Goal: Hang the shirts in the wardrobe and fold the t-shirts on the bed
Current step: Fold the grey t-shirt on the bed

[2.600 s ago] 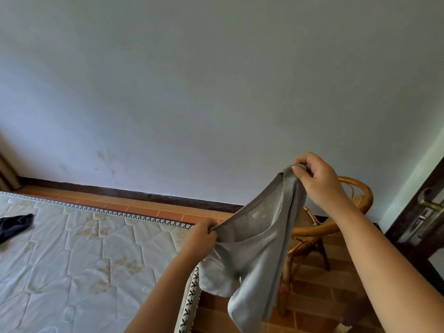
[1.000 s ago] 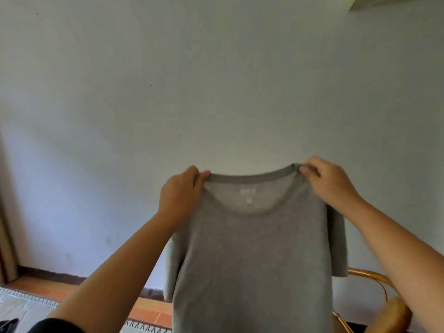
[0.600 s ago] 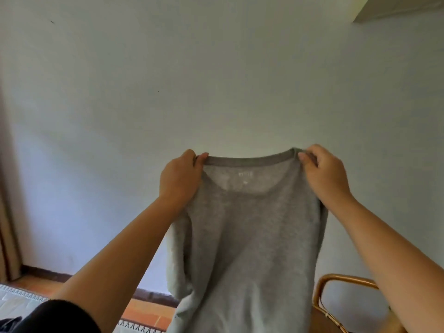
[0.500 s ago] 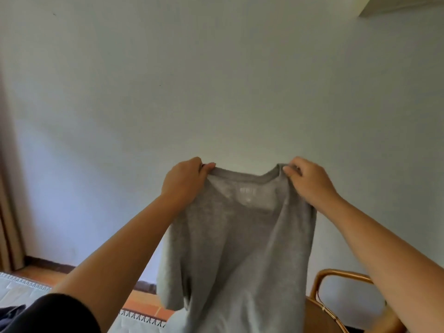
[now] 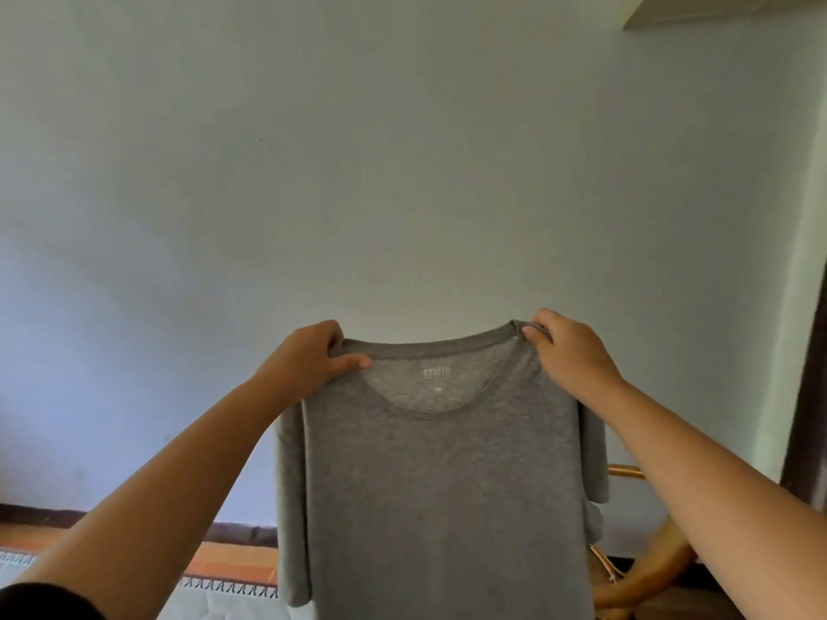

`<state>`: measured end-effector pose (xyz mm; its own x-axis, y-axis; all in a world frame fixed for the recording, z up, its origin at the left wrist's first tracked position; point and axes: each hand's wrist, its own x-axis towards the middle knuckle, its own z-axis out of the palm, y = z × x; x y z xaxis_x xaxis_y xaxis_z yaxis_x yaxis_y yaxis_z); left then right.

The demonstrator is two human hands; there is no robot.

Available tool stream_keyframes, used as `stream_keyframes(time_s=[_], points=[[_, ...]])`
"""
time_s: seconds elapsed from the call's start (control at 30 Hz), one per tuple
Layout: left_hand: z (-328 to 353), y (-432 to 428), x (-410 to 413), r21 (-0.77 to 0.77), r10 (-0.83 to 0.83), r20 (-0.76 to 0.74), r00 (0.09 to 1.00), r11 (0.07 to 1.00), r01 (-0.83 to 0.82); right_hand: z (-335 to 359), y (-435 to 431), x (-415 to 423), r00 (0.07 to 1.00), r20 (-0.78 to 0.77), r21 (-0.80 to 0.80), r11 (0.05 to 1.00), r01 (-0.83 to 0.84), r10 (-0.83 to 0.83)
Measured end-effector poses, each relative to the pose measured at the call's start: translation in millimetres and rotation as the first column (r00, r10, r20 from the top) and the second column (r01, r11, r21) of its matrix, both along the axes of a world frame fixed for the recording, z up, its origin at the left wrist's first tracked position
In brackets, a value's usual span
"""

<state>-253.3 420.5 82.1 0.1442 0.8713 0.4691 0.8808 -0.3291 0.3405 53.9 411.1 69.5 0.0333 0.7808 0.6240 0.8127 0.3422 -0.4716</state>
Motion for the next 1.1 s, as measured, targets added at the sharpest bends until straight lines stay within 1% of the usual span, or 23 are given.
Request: stream_keyframes(time_s=[0.13,0.23,0.3,0.37,0.47,0.57,0.63,0.7,0.77,0.83,0.87,0.93,1.0,1.1], points=[[-13.4,0.8,-16.4,-0.054,-0.111,-0.071,0.991,0.993,0.107,-17.6,-14.0,-13.9,0.995,-0.005,-0.025,0.995,0.099,-0.099],[-17.9,-6.9,-20.0,-0.054,-0.18,-0.083,0.98,0.983,0.176,-29.2,-31.2,-21.0,0.985,-0.025,-0.046,0.984,0.172,-0.173],[-20.1,-15.6,-22.9,-0.052,-0.217,-0.071,0.974,0.976,0.213,-34.0,-44.6,-24.2,0.977,-0.013,-0.059,0.976,0.212,-0.213],[-24.0,-24.8,-26.2,-0.049,-0.251,-0.017,0.968,0.967,0.25,-35.5,-57.1,-24.7,0.97,0.003,-0.053,0.969,0.243,-0.243],[-31.7,-38.6,-29.1,-0.041,-0.297,0.123,0.947,0.952,0.304,-35.8,-75.6,-23.9,0.959,-0.005,-0.027,0.959,0.283,-0.283],[-45.0,-49.5,-25.7,-0.023,-0.279,0.186,0.942,0.957,0.288,-42.3,-93.5,-26.3,0.962,-0.032,-0.018,0.962,0.272,-0.272],[-60.8,-52.9,-19.7,0.02,-0.235,0.247,0.94,0.971,0.237,-51.2,-105.0,-28.7,0.973,-0.049,0.0,0.974,0.227,-0.226],[-84.8,-58.1,-15.0,0.077,-0.195,0.365,0.91,0.981,0.179,-67.4,-120.4,-31.7,0.984,-0.026,-0.039,0.984,0.176,-0.177],[-111.4,-64.0,-13.8,0.106,-0.173,0.454,0.874,0.985,0.14,-90.6,-133.8,-32.5,0.988,-0.002,-0.163,0.974,0.154,-0.157],[-138.0,-68.9,-17.7,0.113,-0.159,0.446,0.881,0.986,0.121,-119.1,-141.1,-33.8,0.984,0.047,-0.249,0.952,0.175,-0.169],[-151.4,-70.9,-21.1,0.115,-0.153,0.419,0.895,0.987,0.115,-133.9,-143.2,-36.0,0.981,0.069,-0.251,0.949,0.192,-0.181],[-175.8,-74.2,-28.1,0.126,-0.142,0.35,0.926,0.987,0.103,-161.8,-145.8,-47.2,0.977,0.079,-0.177,0.961,0.21,-0.199],[-196.8,-76.6,-35.0,0.151,-0.141,0.292,0.946,0.983,0.1,-187.6,-149.8,-66.6,0.978,0.04,-0.076,0.975,0.209,-0.207],[-227.9,-82.7,-44.3,0.186,-0.181,0.273,0.945,0.974,0.133,-223.5,-158.0,-97.6,0.971,-0.02,0.036,0.971,0.238,-0.237]])
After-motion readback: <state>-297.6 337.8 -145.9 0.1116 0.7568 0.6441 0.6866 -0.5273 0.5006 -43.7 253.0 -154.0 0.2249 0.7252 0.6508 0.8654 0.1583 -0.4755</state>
